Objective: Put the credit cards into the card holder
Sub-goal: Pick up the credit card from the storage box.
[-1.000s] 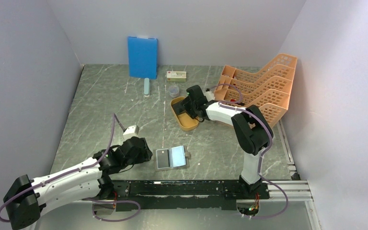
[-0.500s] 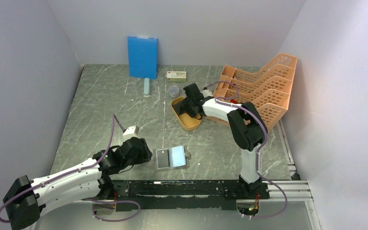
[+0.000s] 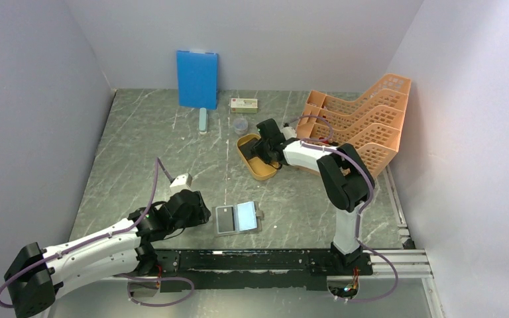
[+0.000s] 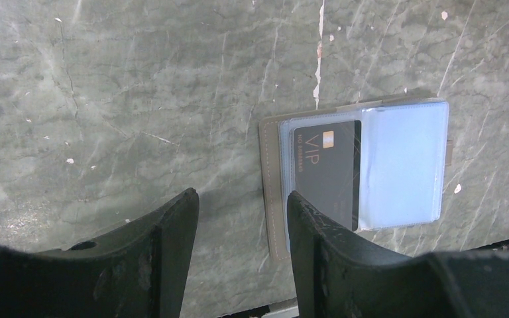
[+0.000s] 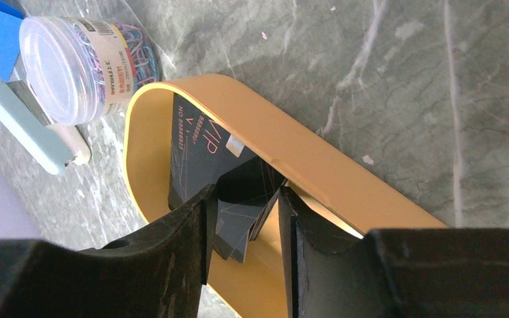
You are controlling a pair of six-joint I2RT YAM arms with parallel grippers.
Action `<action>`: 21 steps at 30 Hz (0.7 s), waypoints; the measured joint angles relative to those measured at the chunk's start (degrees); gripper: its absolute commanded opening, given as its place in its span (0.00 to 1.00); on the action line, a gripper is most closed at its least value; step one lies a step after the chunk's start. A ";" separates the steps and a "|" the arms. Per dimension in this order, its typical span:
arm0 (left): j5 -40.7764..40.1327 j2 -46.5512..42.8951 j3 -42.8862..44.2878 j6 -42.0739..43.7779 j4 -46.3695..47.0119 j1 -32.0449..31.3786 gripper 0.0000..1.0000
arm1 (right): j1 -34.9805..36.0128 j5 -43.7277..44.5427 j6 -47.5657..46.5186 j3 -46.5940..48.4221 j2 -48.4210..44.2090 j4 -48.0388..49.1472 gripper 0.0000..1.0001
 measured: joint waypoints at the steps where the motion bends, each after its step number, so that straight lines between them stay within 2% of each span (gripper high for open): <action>1: 0.02 0.00 0.00 0.00 0.00 0.00 0.56 | 0.00 0.00 0.00 -0.37 -0.28 0.07 0.41; 6: 0.20 0.52 0.00 -0.02 0.04 0.00 0.56 | 0.00 0.02 -0.04 -1.25 -1.05 0.07 0.39; 13: 0.37 0.52 0.00 -0.35 0.13 0.00 0.56 | -0.02 0.04 -0.07 -1.88 -1.70 0.55 0.26; 21: 0.59 0.52 0.00 -0.39 0.20 0.00 0.56 | -0.15 0.04 -0.09 -2.62 -3.10 0.92 0.17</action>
